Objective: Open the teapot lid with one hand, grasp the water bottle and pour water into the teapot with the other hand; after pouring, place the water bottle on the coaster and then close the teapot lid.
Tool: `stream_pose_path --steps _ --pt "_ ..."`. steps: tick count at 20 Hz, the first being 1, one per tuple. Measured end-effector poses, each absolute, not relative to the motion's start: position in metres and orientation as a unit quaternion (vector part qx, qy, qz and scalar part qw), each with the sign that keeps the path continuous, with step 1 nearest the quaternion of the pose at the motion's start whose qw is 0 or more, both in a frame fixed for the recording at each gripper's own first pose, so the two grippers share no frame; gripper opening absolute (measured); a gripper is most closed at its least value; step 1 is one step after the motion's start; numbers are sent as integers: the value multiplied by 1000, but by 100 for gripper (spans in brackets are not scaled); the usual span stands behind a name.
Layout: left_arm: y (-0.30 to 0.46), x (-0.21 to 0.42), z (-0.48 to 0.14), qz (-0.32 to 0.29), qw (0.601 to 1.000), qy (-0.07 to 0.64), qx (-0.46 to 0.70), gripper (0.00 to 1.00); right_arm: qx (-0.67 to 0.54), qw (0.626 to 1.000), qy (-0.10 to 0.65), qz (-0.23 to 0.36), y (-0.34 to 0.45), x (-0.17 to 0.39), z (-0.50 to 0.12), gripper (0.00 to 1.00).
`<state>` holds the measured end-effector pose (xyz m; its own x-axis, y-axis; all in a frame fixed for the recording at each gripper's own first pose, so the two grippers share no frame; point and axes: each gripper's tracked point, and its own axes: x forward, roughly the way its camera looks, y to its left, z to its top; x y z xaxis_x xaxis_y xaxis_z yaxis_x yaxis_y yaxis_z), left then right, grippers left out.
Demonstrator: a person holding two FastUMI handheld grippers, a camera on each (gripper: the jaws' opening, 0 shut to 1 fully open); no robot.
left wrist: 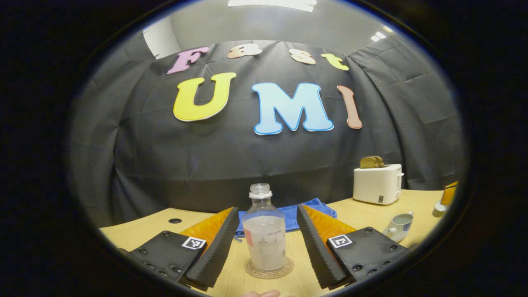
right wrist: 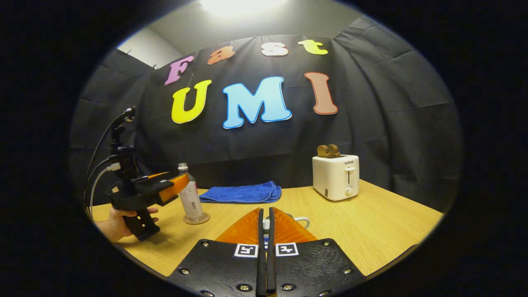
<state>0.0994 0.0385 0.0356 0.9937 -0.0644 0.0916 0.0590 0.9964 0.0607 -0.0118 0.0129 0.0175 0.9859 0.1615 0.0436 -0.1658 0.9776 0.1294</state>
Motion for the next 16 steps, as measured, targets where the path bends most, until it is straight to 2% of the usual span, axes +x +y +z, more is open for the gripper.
stream_pose_path --steps 3,9,16 --pt "36 63 51 -30 998 -54 14 97 65 996 -26 61 4 18 24 1" --pt "40 -9 46 -31 999 -31 -27 97 32 998 4 59 18 68 1 1" --pt "52 -35 20 -23 997 -5 -72 97 28 998 31 46 18 91 -24 1"
